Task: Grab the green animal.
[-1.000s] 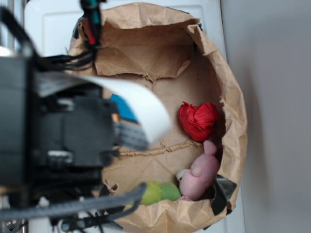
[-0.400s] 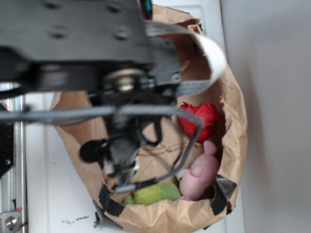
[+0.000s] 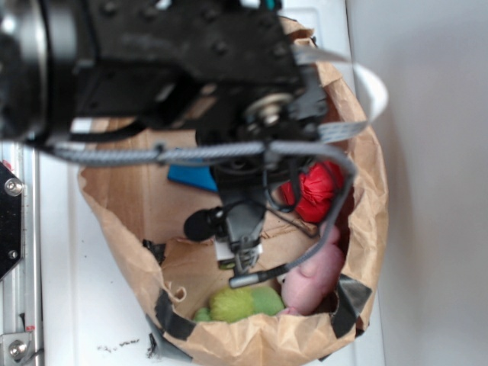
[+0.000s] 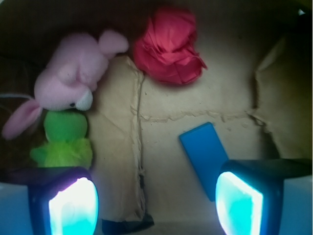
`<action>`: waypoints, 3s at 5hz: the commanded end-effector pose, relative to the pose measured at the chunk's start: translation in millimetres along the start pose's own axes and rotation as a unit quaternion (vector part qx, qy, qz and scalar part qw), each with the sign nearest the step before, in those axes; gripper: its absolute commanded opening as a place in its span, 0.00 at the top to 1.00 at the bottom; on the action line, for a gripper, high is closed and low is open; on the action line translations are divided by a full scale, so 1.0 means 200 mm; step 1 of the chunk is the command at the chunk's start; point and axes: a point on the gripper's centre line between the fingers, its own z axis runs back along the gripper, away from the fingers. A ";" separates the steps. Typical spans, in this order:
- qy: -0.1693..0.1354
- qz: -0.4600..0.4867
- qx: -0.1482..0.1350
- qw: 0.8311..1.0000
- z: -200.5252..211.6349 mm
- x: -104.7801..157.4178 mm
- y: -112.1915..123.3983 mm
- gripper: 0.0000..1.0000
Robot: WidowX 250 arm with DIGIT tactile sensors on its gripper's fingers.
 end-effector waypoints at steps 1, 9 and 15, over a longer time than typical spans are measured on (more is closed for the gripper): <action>-0.007 -0.053 -0.045 0.998 -0.04 0.04 -0.20 0.00; 0.029 -0.119 -0.101 0.987 -0.04 0.02 -0.15 0.00; 0.023 -0.134 -0.112 0.984 0.00 -0.05 -0.15 0.00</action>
